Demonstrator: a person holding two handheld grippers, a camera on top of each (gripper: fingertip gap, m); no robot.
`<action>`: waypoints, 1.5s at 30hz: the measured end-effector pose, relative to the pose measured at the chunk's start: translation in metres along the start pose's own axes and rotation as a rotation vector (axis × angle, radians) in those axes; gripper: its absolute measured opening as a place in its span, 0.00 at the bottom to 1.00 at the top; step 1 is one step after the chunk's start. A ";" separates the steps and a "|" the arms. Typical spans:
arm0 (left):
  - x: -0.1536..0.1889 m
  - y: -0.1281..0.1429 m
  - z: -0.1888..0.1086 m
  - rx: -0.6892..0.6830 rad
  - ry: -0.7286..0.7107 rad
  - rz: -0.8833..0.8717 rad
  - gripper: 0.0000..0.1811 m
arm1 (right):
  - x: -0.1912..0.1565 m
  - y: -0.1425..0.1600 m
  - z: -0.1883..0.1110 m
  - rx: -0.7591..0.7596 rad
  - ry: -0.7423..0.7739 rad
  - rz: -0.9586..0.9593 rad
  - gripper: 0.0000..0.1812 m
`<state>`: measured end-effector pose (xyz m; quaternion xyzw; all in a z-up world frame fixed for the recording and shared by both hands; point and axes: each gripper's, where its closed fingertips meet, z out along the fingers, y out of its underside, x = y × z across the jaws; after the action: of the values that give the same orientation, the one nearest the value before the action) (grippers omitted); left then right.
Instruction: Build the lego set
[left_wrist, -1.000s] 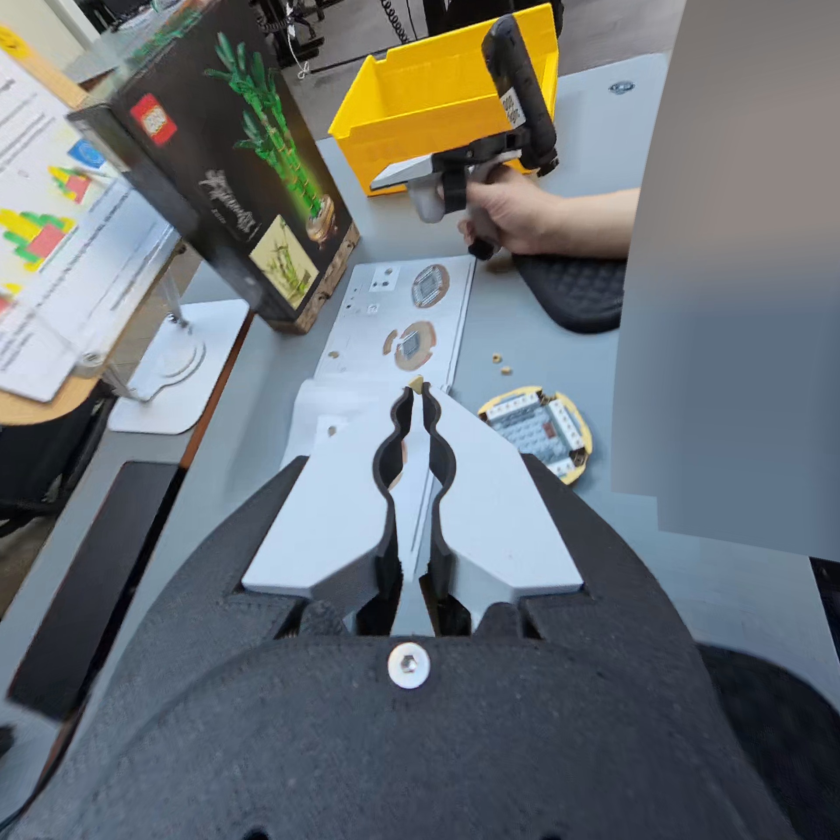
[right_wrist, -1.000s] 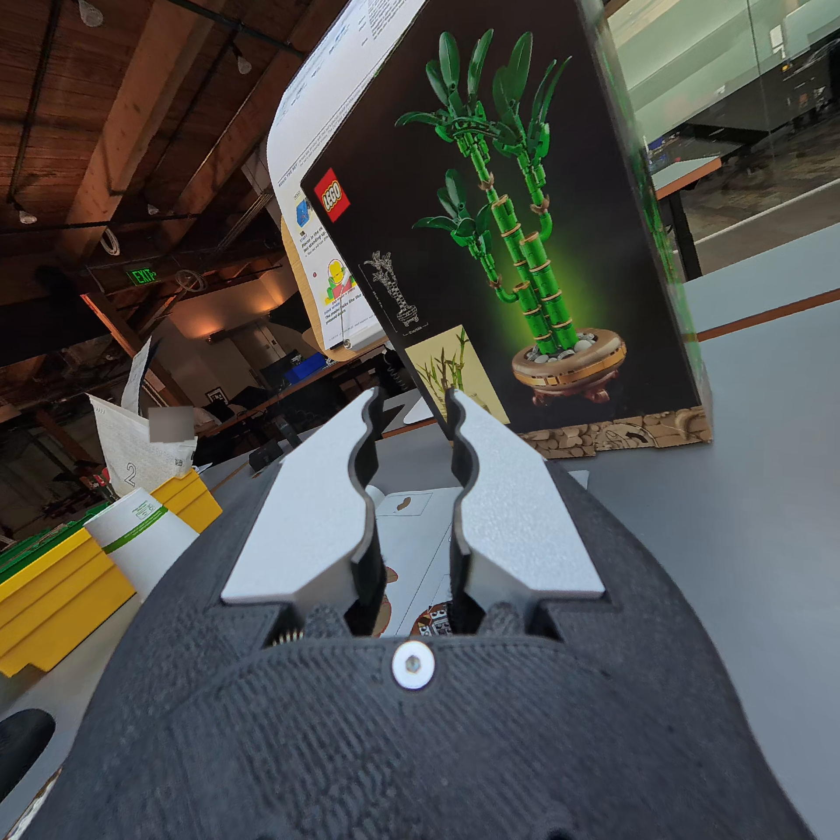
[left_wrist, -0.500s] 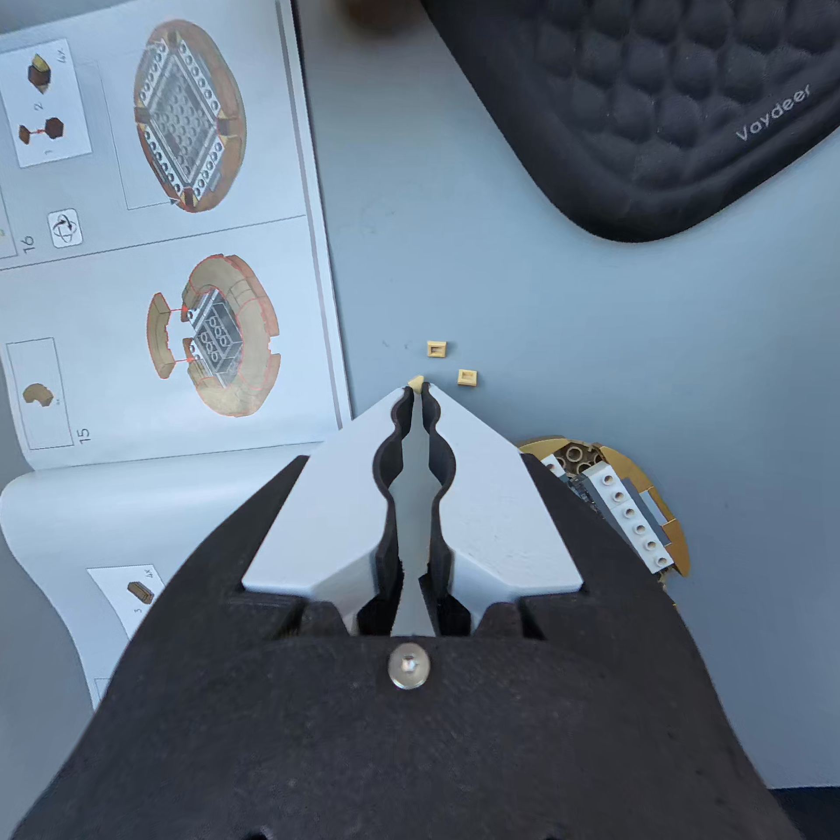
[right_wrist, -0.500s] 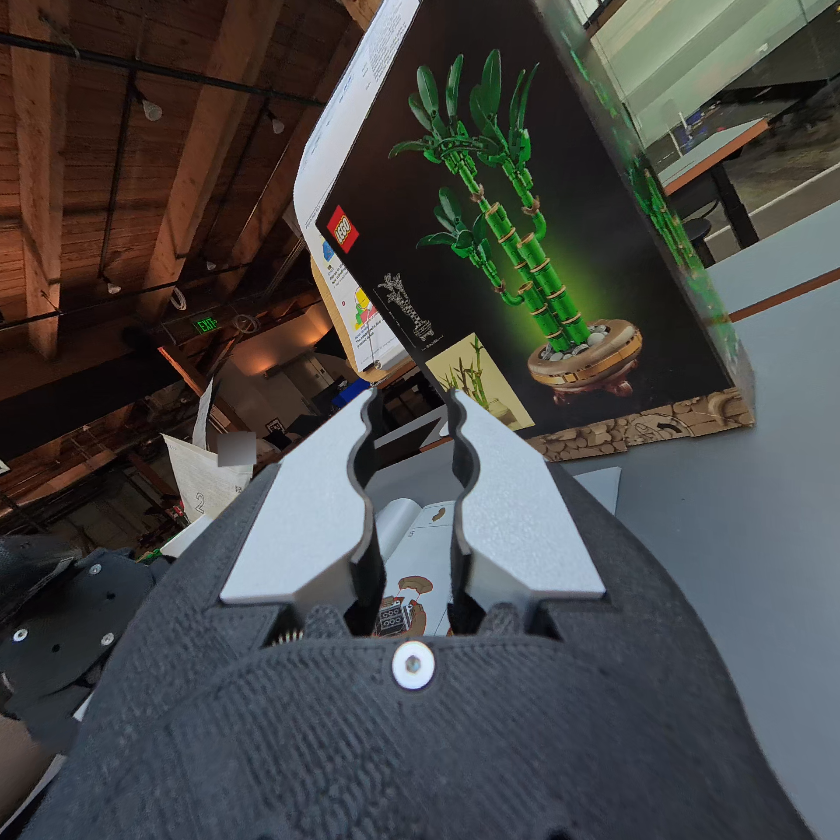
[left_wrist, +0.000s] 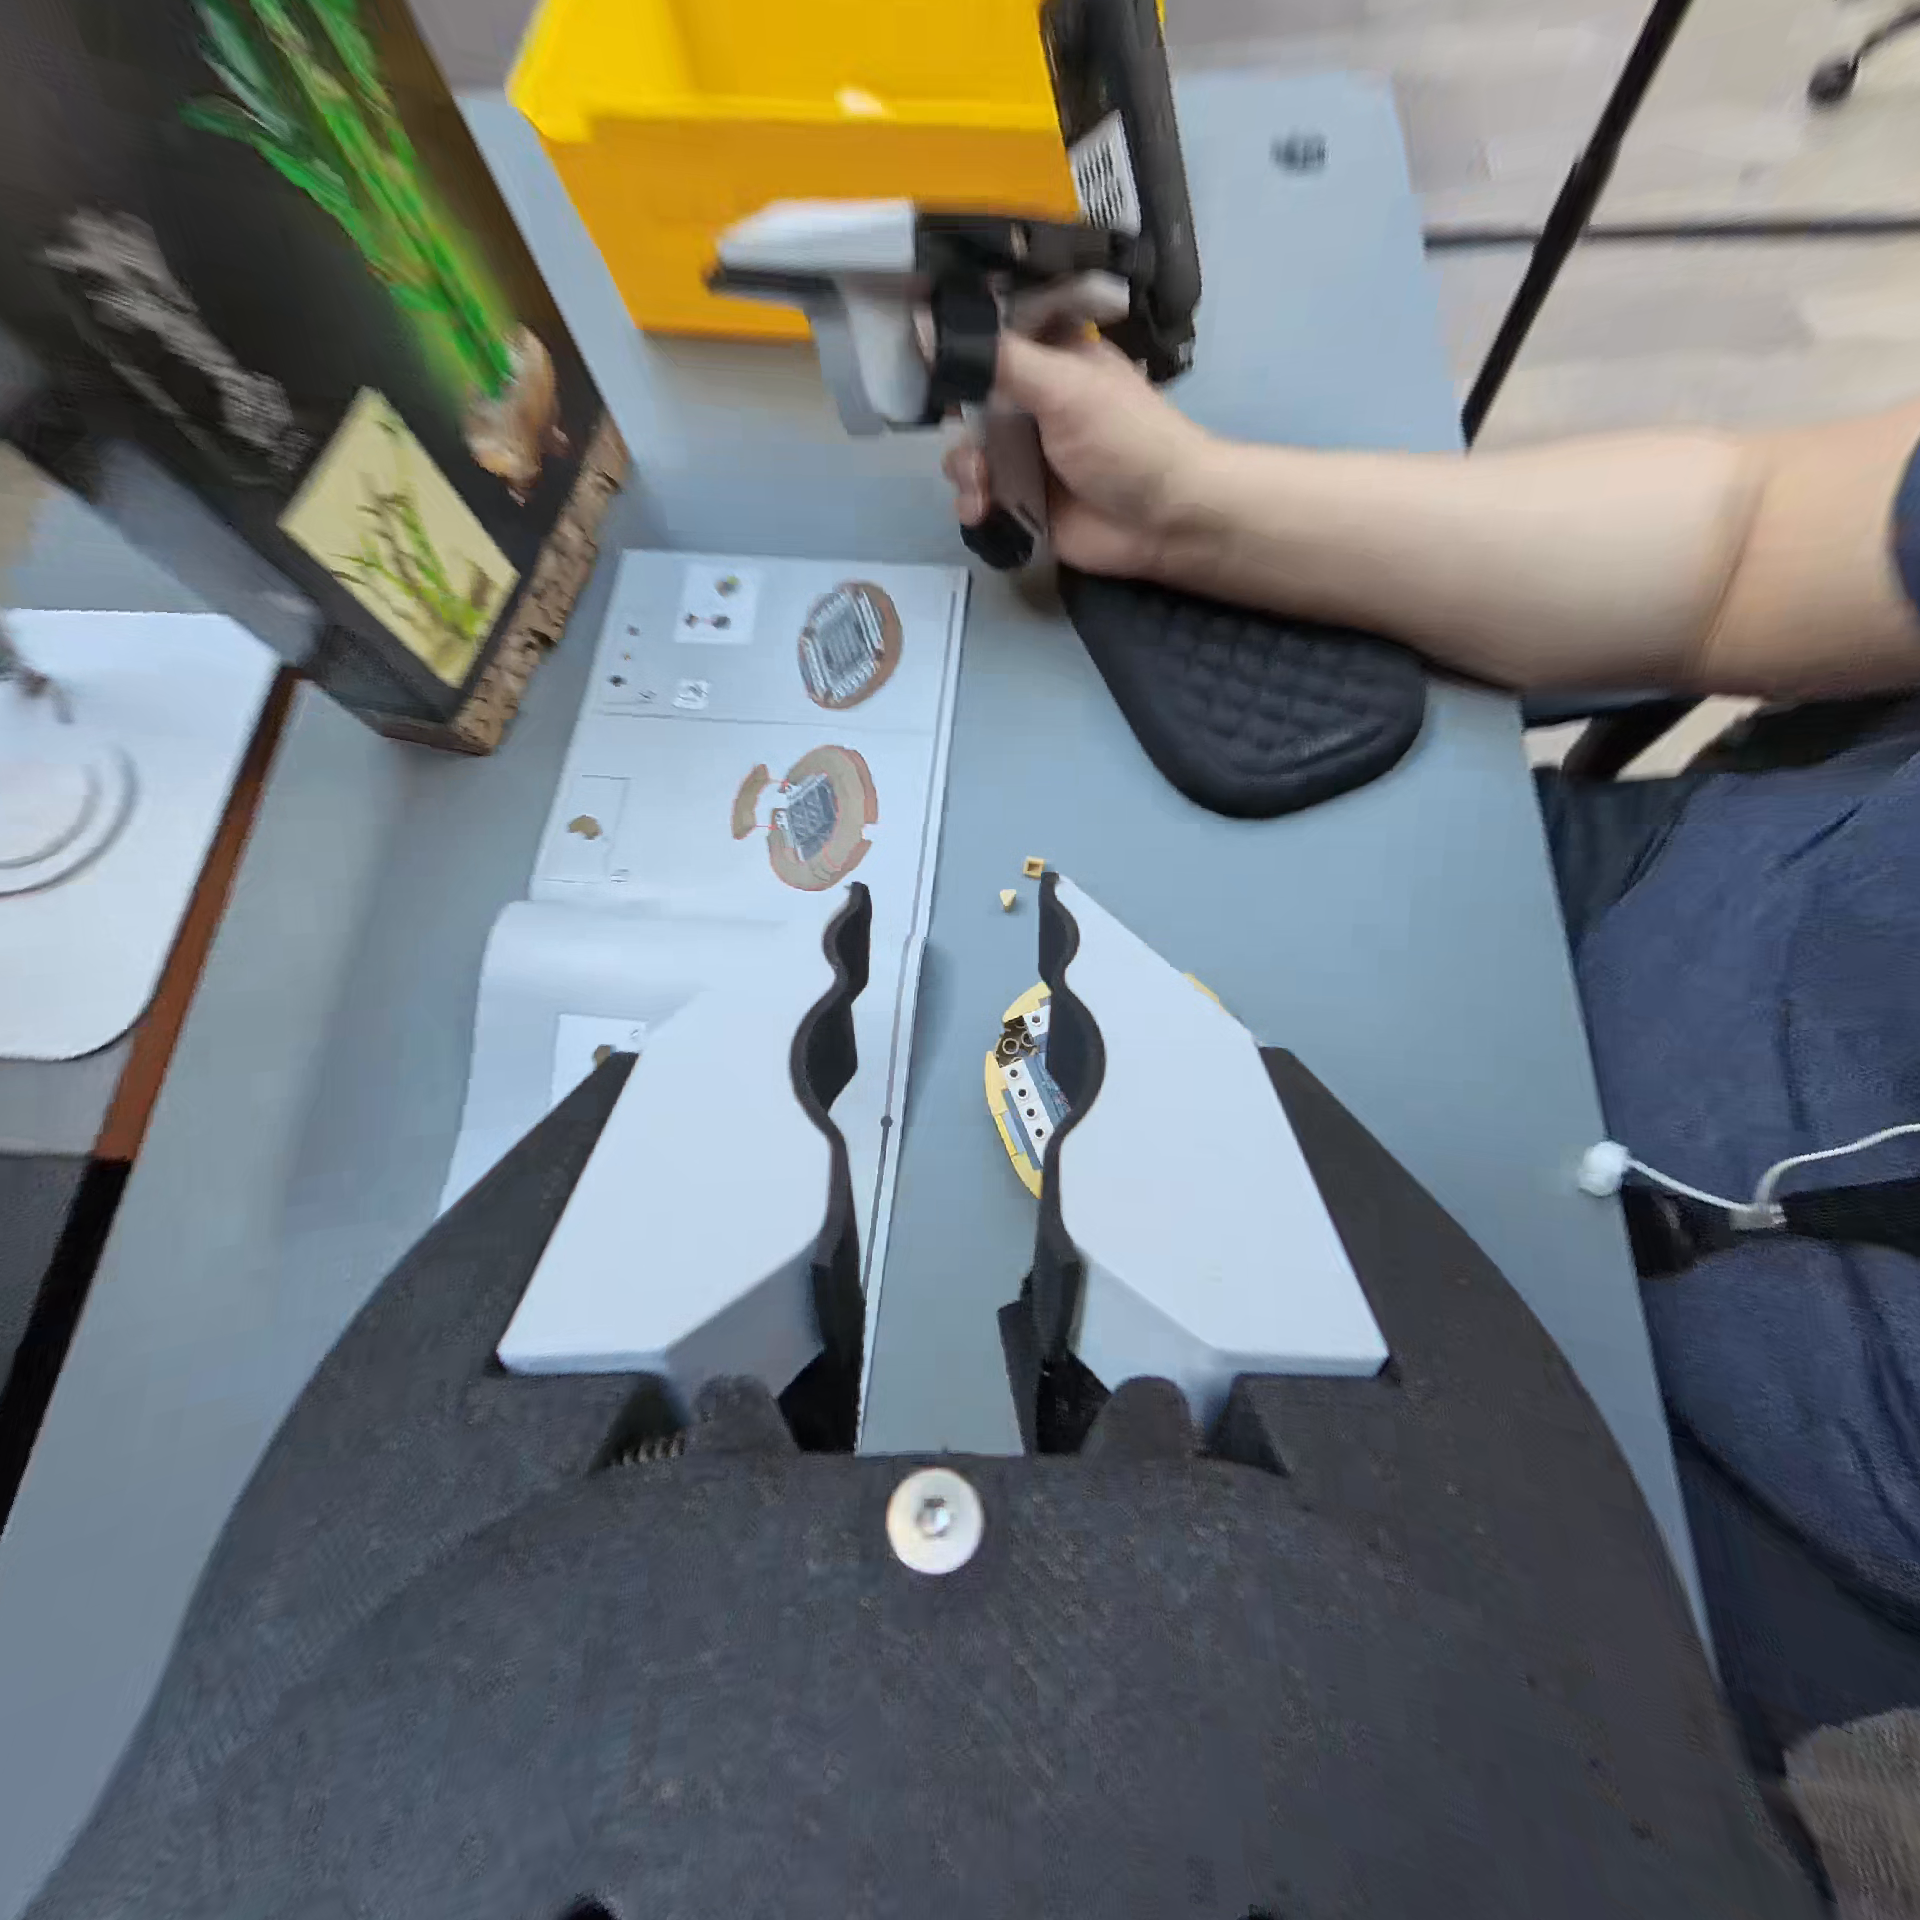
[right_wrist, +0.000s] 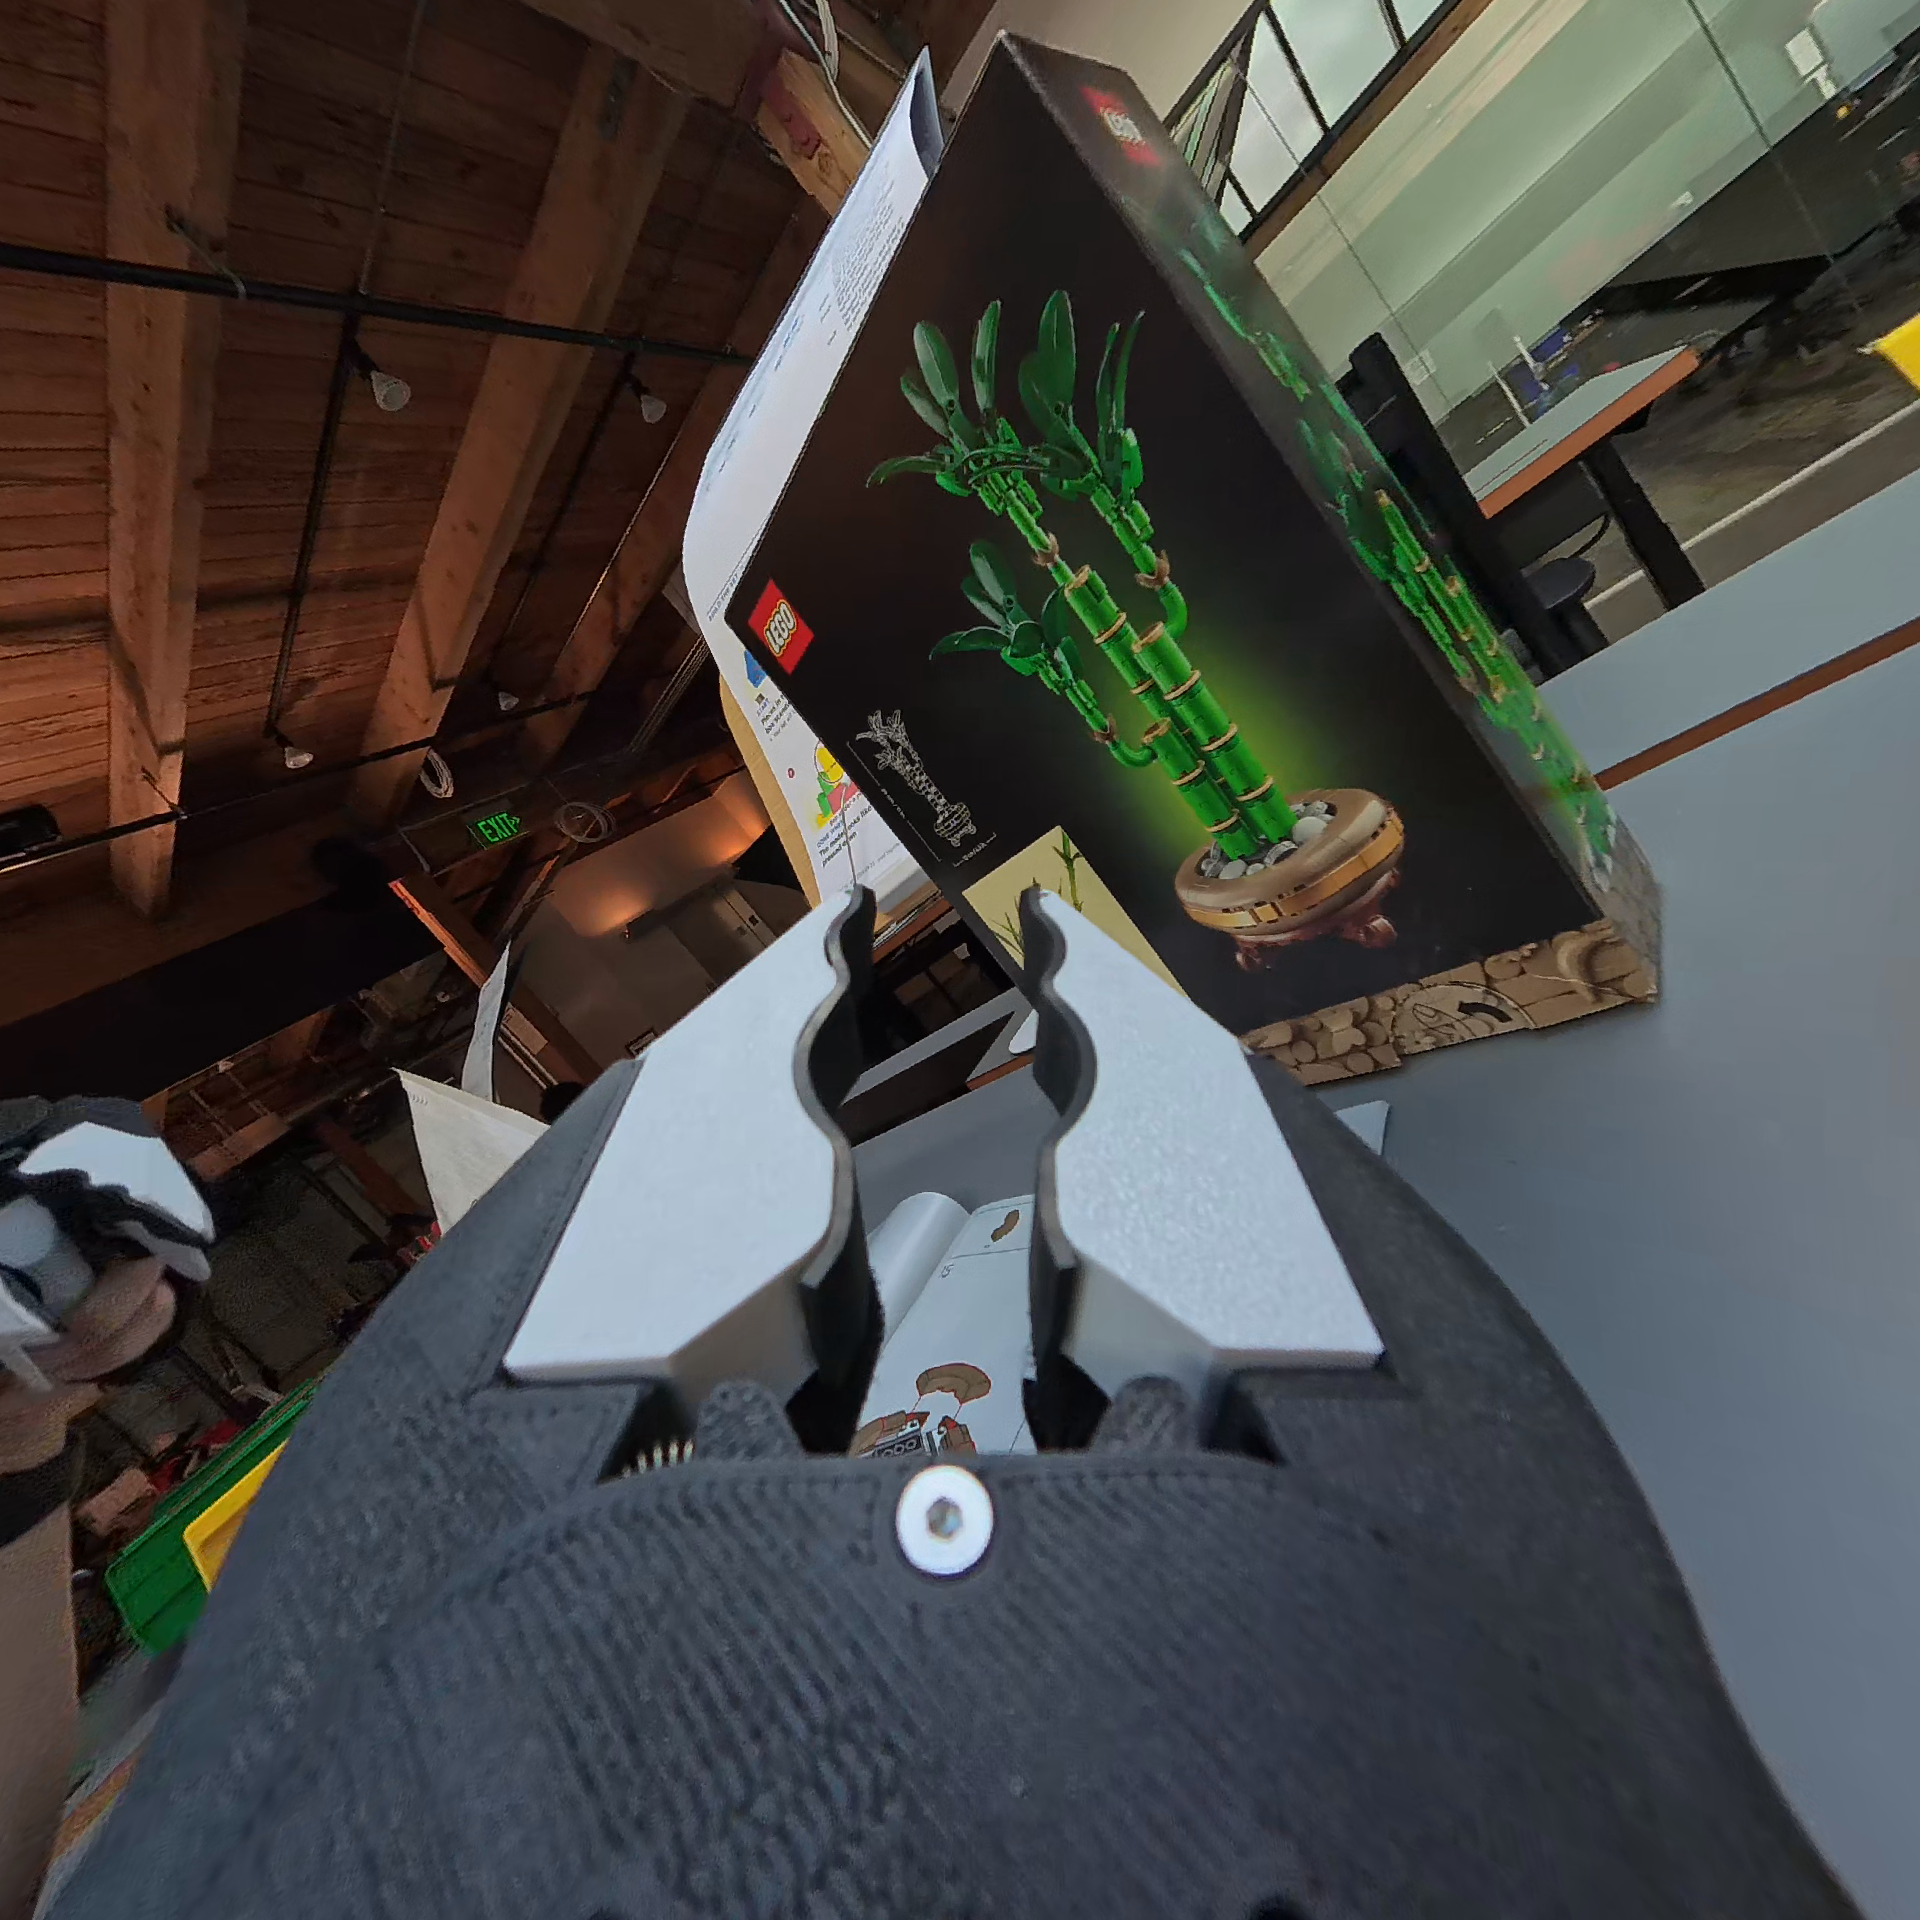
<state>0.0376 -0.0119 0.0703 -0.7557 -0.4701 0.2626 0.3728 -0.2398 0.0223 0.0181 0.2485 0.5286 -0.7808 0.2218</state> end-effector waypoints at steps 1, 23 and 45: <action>-0.006 -0.009 -0.038 0.080 -0.066 -0.038 0.18 | 0.000 0.001 0.000 -0.004 -0.001 -0.005 0.15; -0.167 0.382 -0.196 -0.516 -0.552 -0.602 0.18 | 0.008 0.012 0.005 -0.039 0.054 -0.080 0.16; -0.180 0.374 -0.182 -0.376 -0.540 -0.568 0.06 | 0.005 0.015 0.007 -0.058 0.011 -0.034 0.17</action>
<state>0.2907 -0.3371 -0.1178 -0.5552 -0.7798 0.2477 0.1495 -0.2352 0.0099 0.0066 0.2371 0.5566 -0.7673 0.2126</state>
